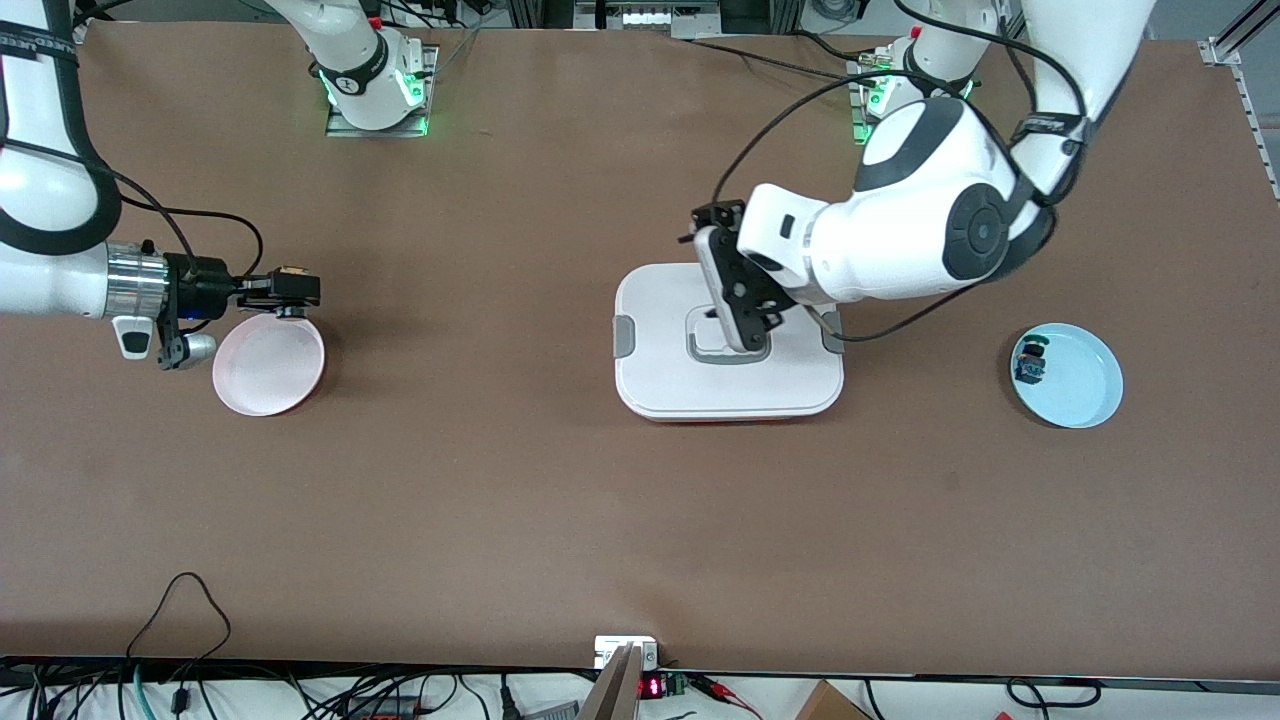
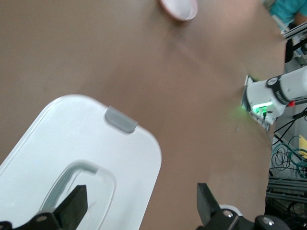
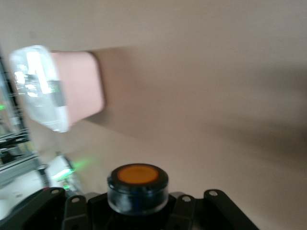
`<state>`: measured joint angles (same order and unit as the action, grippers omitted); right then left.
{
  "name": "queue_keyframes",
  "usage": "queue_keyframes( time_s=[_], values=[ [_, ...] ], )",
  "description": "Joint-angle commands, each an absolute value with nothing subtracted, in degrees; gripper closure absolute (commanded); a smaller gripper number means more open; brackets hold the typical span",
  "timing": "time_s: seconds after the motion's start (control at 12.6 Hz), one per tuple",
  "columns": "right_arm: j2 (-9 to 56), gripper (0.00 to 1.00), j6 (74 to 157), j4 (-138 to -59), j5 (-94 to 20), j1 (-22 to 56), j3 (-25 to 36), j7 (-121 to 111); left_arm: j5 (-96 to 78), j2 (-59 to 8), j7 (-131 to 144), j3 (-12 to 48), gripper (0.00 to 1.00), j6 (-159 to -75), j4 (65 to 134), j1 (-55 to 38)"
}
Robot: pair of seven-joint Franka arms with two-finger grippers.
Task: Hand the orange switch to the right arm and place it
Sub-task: 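Open the left gripper and withdraw it while the right gripper holds switch, then lower the switch onto the white plate with the right gripper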
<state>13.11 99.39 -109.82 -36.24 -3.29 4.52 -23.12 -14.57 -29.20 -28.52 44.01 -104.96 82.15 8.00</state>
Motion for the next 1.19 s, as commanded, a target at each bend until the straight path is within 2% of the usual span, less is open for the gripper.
queue_keyframes(
  time_s=[0.0,0.16,0.32,0.56,0.71,1.11],
  values=[
    [14.6,1.00,102.9,-108.9,-28.7,-4.8,4.2,-24.3,-5.5,-28.5,-20.5,43.9,0.00,-97.4,79.8,10.5],
    [15.9,1.00,106.9,-108.9,-22.4,-5.5,4.2,-24.7,4.5,-28.5,-13.7,43.9,0.00,-85.4,74.2,10.9],
    [18.2,1.00,111.3,-108.9,-18.6,-5.6,5.4,-24.9,11.5,-27.1,-9.1,41.9,0.00,-79.8,71.2,10.2],
    [22.1,1.00,117.2,-109.0,-16.5,-5.6,5.6,-26.4,8.1,-20.1,-7.1,27.2,0.00,-80.2,72.6,4.8],
    [24.8,1.00,122.0,-109.2,-15.6,-5.6,5.6,-26.7,3.1,-15.2,-0.5,16.7,0.00,-81.6,76.4,2.5],
    [29.8,1.00,132.3,-111.2,-15.6,-5.5,5.6,-30.1,0.2,-7.1,19.4,7.4,0.00,-86.1,85.0,0.5]
  ],
)
